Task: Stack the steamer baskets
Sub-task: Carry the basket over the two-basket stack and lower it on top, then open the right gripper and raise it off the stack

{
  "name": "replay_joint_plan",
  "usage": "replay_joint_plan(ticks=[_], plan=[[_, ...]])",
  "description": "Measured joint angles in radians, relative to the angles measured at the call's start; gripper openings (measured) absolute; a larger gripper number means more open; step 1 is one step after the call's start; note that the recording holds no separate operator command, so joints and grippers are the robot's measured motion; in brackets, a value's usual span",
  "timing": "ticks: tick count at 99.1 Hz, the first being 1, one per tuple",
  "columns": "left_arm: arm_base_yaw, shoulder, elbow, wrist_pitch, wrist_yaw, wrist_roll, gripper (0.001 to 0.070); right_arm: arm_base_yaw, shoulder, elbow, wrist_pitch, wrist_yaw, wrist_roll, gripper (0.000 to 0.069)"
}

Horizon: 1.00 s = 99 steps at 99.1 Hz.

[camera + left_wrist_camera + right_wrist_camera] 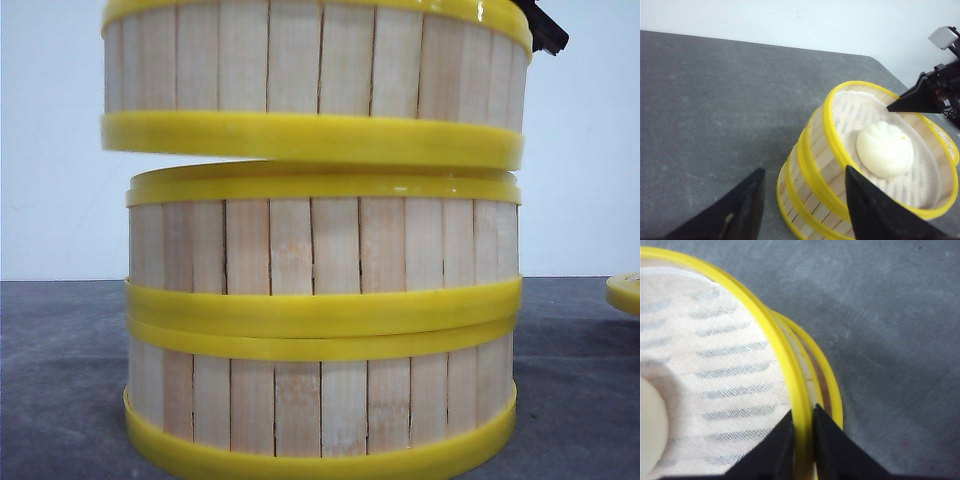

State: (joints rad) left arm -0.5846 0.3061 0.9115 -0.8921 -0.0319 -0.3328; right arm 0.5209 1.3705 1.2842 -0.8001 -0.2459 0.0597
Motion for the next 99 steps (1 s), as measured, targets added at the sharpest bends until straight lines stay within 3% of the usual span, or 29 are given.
replay_joint_plan(ticks=[72, 90, 99], plan=[[0.000, 0.000, 0.000, -0.037, 0.000, 0.000, 0.0299, -0.005, 0.020, 0.000, 0.018, 0.040, 0.008, 0.0038], [0.000, 0.000, 0.000, -0.037, 0.000, 0.003, 0.0299, -0.005, 0.020, 0.002, 0.022, 0.037, 0.026, 0.0250], [0.000, 0.000, 0.000, -0.037, 0.000, 0.003, 0.0299, -0.005, 0.020, 0.002, 0.024, 0.038, 0.027, 0.0299]])
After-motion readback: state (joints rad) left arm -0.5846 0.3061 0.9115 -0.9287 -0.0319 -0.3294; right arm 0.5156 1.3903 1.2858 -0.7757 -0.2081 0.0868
